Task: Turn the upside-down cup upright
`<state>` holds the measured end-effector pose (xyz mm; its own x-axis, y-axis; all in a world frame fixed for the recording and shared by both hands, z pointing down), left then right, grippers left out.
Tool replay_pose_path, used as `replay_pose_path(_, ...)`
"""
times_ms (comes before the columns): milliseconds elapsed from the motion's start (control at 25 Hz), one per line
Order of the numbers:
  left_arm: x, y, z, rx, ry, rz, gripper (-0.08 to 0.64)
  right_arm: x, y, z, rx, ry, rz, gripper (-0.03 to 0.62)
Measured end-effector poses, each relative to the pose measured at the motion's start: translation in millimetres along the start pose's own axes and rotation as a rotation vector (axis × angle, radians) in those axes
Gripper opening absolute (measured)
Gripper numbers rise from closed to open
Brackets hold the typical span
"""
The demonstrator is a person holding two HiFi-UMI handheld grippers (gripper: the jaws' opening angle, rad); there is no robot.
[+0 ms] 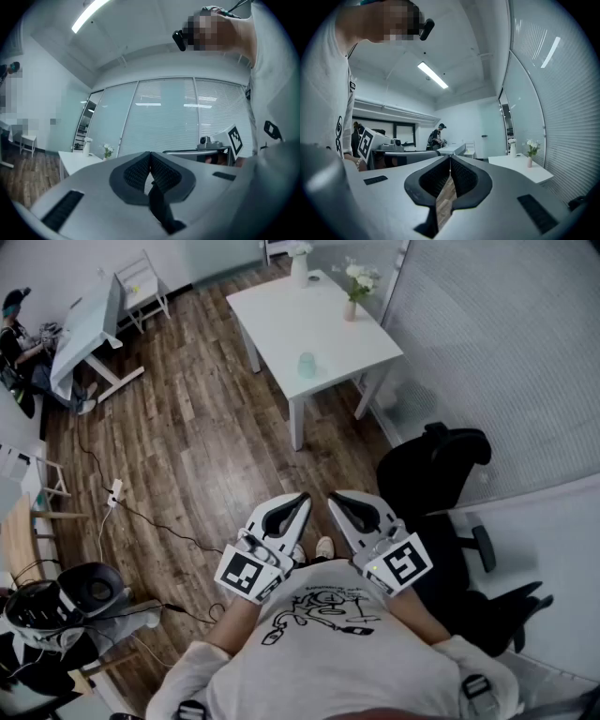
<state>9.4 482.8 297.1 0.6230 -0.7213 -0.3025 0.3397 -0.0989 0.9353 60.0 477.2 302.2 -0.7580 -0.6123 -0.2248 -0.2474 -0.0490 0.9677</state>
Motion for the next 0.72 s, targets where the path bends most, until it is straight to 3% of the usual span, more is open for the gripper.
replay_pose_path(720,-25,-8,28,-0.008,0.005,0.019,0.005,24,10,18,0.015,0.012,0.008,0.04)
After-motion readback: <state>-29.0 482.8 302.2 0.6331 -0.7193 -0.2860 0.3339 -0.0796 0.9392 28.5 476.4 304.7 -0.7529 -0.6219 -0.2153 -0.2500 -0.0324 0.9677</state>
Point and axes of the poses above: the fingertips, and each gripper's own axes: x forward along the fingers, z to its left, y out of its underside, the point moved 1 cm from there along -x, backward along the fingers, and after that the axes turned 15 degrees about -z, right-handed, at the moved point
